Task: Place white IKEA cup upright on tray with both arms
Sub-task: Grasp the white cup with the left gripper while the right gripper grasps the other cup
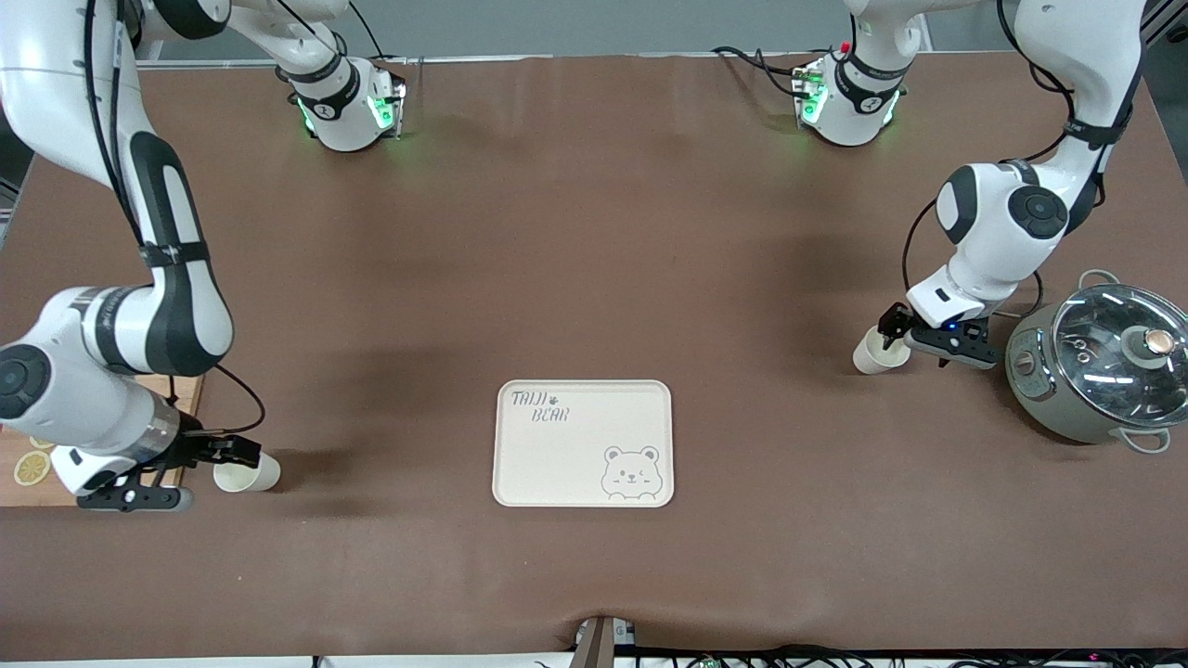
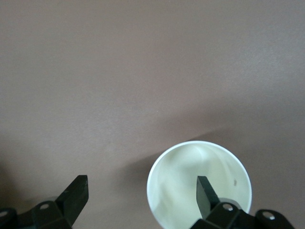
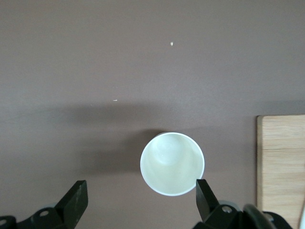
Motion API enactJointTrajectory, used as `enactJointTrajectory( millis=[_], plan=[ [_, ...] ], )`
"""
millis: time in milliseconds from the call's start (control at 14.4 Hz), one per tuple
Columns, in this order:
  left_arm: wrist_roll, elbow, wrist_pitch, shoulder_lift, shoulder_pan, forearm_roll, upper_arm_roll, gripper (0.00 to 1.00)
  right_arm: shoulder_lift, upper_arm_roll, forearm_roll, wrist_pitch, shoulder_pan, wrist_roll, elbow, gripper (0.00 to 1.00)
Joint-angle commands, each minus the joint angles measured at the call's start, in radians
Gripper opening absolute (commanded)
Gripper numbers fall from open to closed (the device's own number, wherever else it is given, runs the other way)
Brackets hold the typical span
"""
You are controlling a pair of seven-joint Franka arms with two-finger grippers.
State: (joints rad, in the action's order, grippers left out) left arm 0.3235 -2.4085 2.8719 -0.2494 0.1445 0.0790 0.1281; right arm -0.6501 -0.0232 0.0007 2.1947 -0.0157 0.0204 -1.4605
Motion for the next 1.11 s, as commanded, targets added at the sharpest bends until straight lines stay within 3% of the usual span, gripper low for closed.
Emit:
enactJointTrajectory(
  millis=[0,70,139,487,627,766,1044],
  plan=[
    [0.008,-0.001,0.033,-0.024,0.007,0.016,0.002,1.00,-0.049,0.002,-0.013,0.025,-0.001,-0.002,0.022,1.00],
    [-0.012,-0.004,0.035,-0.021,0.006,0.016,0.002,0.64,-0.062,0.002,-0.015,0.031,0.000,-0.002,0.022,1.00],
    [0.020,-0.004,0.033,-0.019,0.015,0.018,0.001,0.01,-0.074,0.002,-0.015,0.043,0.002,-0.004,0.022,1.00],
    [0.039,0.012,0.033,-0.040,0.041,0.018,0.002,0.00,-0.103,0.002,-0.005,0.066,0.008,-0.005,0.019,0.98],
    [0.026,0.041,0.027,-0.037,0.037,0.016,0.005,0.00,-0.105,0.002,-0.005,0.066,0.011,-0.005,0.017,0.70],
    [0.002,0.086,-0.015,-0.037,0.026,0.013,0.011,0.00,-0.106,0.002,-0.005,0.066,0.014,-0.005,0.017,0.49],
    [-0.174,0.218,-0.135,-0.071,-0.008,0.005,0.086,0.00,-0.117,0.002,-0.008,0.066,0.014,-0.005,0.017,0.20]
  ],
)
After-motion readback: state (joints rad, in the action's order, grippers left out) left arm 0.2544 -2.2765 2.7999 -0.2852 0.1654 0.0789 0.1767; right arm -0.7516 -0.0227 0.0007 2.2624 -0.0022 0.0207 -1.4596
